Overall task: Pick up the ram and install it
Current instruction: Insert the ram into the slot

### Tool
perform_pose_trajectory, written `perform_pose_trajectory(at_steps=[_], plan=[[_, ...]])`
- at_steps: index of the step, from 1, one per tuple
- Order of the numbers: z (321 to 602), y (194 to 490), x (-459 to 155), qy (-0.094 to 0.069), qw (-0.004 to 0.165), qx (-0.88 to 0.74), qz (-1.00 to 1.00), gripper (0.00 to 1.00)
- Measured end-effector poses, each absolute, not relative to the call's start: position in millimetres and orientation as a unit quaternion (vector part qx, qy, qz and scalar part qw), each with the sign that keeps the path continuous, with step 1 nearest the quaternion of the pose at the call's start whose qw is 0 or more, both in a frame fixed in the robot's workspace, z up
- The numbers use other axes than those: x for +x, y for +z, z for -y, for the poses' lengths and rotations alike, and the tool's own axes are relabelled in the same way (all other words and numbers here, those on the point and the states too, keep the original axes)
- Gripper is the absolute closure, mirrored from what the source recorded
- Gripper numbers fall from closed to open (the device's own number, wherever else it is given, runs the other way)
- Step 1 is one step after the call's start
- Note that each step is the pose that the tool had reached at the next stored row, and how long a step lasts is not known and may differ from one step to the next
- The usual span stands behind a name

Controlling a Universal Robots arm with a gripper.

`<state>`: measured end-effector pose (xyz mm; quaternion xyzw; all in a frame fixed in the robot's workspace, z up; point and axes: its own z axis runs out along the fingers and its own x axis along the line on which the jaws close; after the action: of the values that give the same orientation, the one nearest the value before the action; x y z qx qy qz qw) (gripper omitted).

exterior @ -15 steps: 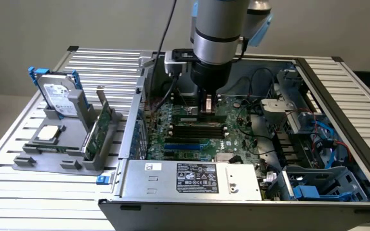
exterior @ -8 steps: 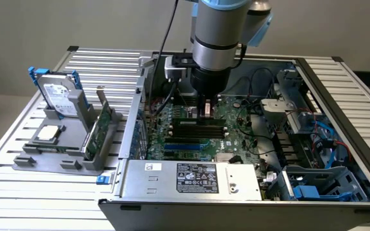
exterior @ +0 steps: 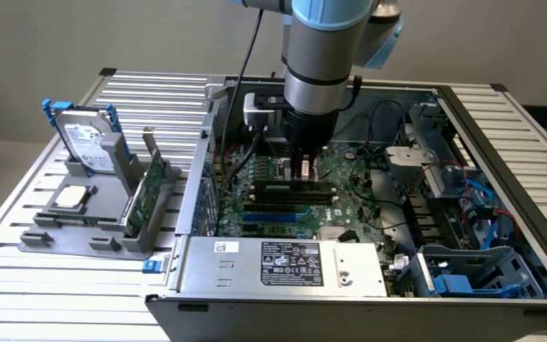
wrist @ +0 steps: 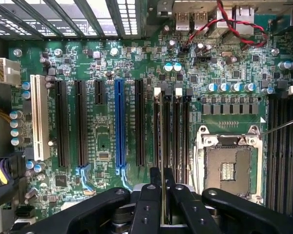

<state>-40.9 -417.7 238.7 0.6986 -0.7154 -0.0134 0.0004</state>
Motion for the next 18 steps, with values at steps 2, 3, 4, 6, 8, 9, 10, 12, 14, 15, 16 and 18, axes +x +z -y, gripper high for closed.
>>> perform_pose_trajectory(at_steps=[2, 3, 4, 6, 8, 9, 10, 12, 14, 15, 16, 18], plan=[[417.7, 237.5, -40.9, -0.013, 0.0, 0.698, 0.716, 0.86], [417.7, 237.2, -40.9, -0.013, 0.001, 0.698, 0.716, 0.86], [417.7, 236.9, -40.9, -0.013, 0.001, 0.697, 0.717, 0.86], [417.6, 236.1, -40.8, -0.013, 0.0, 0.696, 0.718, 0.86], [417.7, 235.5, -40.2, -0.013, 0.0, 0.696, 0.718, 0.86], [417.7, 235.2, -39.9, -0.013, 0.0, 0.695, 0.719, 0.86], [417.7, 234.8, -39.6, -0.013, 0.0, 0.695, 0.719, 0.86], [417.7, 234.2, -39.5, -0.013, 0.0, 0.695, 0.719, 0.86], [417.6, 233.3, -39.2, -0.013, 0.0, 0.694, 0.72, 0.86], [417.6, 232.8, -39.0, -0.013, 0.0, 0.694, 0.72, 0.86], [417.7, 232.4, -38.9, -0.013, 0.0, 0.694, 0.72, 0.86], [417.7, 232.1, -38.8, -0.013, 0.0, 0.694, 0.72, 0.86]])
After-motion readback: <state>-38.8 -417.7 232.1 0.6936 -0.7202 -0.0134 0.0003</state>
